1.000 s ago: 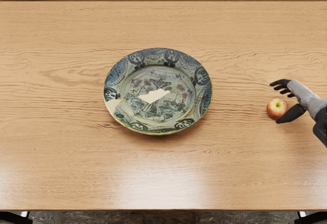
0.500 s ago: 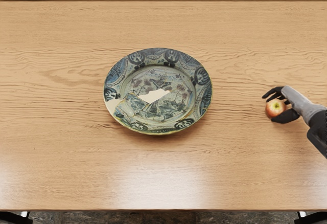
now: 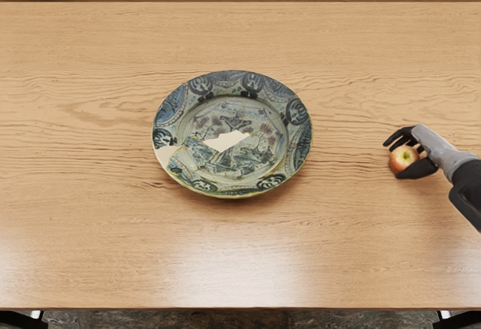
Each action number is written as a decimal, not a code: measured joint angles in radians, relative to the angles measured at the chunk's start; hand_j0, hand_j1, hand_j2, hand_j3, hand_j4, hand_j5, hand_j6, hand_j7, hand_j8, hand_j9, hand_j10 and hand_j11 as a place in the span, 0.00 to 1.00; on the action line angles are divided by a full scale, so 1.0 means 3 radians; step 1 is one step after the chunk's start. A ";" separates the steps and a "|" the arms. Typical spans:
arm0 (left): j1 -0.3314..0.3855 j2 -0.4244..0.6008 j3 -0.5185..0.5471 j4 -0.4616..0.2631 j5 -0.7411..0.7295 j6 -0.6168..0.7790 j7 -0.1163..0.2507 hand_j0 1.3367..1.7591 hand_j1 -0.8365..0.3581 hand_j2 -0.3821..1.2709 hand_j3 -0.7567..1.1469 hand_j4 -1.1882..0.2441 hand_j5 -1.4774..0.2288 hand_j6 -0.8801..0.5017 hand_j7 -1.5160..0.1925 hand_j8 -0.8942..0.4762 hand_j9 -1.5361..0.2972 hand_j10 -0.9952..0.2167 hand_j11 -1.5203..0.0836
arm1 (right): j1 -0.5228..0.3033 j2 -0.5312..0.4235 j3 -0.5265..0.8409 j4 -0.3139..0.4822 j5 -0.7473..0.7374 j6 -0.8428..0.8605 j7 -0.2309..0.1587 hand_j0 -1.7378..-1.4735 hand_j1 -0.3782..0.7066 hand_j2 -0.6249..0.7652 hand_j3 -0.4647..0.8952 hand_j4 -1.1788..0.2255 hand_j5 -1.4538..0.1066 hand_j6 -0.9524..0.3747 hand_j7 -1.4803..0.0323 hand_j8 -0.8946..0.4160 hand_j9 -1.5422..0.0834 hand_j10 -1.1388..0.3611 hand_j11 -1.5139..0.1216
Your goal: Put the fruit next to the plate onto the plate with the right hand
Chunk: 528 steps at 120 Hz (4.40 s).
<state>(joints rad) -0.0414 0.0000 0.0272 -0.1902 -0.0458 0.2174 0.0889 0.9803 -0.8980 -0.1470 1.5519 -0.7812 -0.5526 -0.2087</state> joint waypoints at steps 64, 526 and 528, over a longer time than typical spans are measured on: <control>0.0000 0.0000 0.0000 0.0000 0.0000 -0.0001 0.0000 0.76 0.99 0.23 0.40 0.82 0.86 0.63 0.88 0.65 0.83 0.82 0.94 | 0.0046 -0.0024 0.0081 0.0062 -0.0002 0.0057 -0.0021 0.30 0.53 0.52 0.34 0.47 0.49 0.28 0.53 0.36 0.52 0.43 0.50; 0.0000 0.0000 0.0001 0.0000 -0.0001 0.0001 0.0000 0.76 0.99 0.23 0.40 0.82 0.86 0.63 0.88 0.65 0.83 0.82 0.94 | 0.0937 0.1326 0.0389 0.0238 0.0008 0.0204 -0.0933 0.30 0.51 0.45 0.34 0.51 0.54 0.37 0.58 0.36 0.58 0.45 0.56; 0.0000 0.0000 0.0001 0.0000 -0.0001 0.0001 0.0000 0.76 0.99 0.23 0.40 0.82 0.86 0.63 0.88 0.65 0.83 0.82 0.94 | 0.0937 0.1338 0.0388 0.0238 0.0008 0.0201 -0.0938 0.30 0.51 0.44 0.34 0.51 0.55 0.37 0.58 0.35 0.58 0.45 0.56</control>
<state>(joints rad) -0.0414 0.0000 0.0275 -0.1902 -0.0462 0.2177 0.0890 1.2612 -0.4966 -0.0304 1.6232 -0.7789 -0.4922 -0.4900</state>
